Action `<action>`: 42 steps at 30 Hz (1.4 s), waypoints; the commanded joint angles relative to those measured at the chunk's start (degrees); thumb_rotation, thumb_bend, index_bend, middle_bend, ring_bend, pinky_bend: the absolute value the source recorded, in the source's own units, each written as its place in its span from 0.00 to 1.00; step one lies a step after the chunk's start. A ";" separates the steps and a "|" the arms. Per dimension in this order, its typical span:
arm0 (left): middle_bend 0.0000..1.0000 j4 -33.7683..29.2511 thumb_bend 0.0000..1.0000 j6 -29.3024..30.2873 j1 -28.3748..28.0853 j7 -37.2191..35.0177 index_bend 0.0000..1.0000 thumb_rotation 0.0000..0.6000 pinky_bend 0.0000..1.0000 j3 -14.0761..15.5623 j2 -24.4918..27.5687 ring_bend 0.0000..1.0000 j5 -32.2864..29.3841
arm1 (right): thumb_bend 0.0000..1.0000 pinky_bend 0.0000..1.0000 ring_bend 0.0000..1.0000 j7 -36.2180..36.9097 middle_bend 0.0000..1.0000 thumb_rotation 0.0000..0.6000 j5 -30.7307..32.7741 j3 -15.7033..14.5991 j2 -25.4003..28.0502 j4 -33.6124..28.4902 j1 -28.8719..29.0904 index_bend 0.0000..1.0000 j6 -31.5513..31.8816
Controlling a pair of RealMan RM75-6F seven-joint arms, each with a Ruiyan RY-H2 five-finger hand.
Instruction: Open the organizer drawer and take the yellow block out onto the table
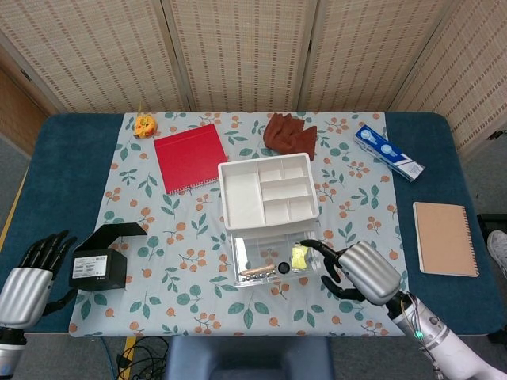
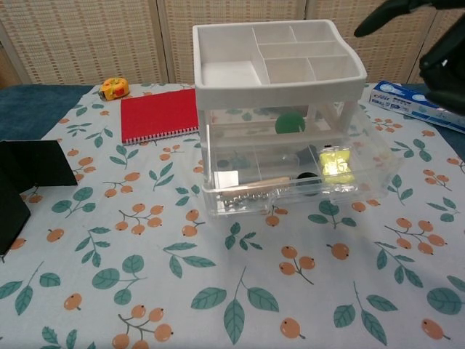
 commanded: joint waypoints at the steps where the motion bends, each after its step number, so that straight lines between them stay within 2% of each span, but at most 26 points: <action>1: 0.06 -0.12 0.20 0.19 0.13 -0.01 0.08 1.00 0.11 0.05 0.09 0.07 0.14 | 0.37 0.95 0.81 -6.26 0.75 1.00 2.53 4.85 3.03 -1.71 4.75 0.17 -4.12; 5: 0.06 -0.29 0.20 0.53 0.41 0.04 0.08 1.00 0.11 0.09 0.28 0.07 0.10 | 0.26 1.00 0.88 -13.48 0.81 1.00 5.97 8.74 3.33 -1.40 9.89 0.24 -9.45; 7: 0.06 -0.32 0.20 0.60 0.54 0.02 0.08 1.00 0.11 0.11 0.38 0.07 -0.02 | 0.20 1.00 0.94 -17.65 0.86 1.00 6.69 9.75 2.41 -0.31 11.99 0.29 -11.53; 11: 0.06 -0.26 0.20 0.89 0.75 -0.11 0.08 1.00 0.11 0.10 0.48 0.07 -0.02 | 0.10 1.00 0.99 -25.36 0.92 1.00 6.63 10.06 0.10 2.46 15.27 0.35 -15.40; 16: 0.06 -0.01 0.20 0.93 0.97 -0.40 0.08 1.00 0.11 0.20 0.24 0.07 -0.15 | 0.01 1.00 1.00 -31.12 0.94 1.00 5.22 8.58 -2.71 5.01 17.06 0.36 -17.90; 25: 0.06 0.38 0.20 0.88 1.11 -0.79 0.08 1.00 0.11 0.28 -0.26 0.07 -0.09 | 0.00 1.00 1.00 -32.88 0.94 1.00 -0.27 5.26 -6.44 10.84 17.53 0.37 -17.46; 42: 0.06 0.86 0.20 0.64 1.46 -0.98 0.08 1.00 0.11 0.40 -0.75 0.07 -0.62 | 0.01 1.00 1.00 -33.31 0.94 1.00 -1.63 3.49 -8.28 14.73 19.66 0.37 -19.77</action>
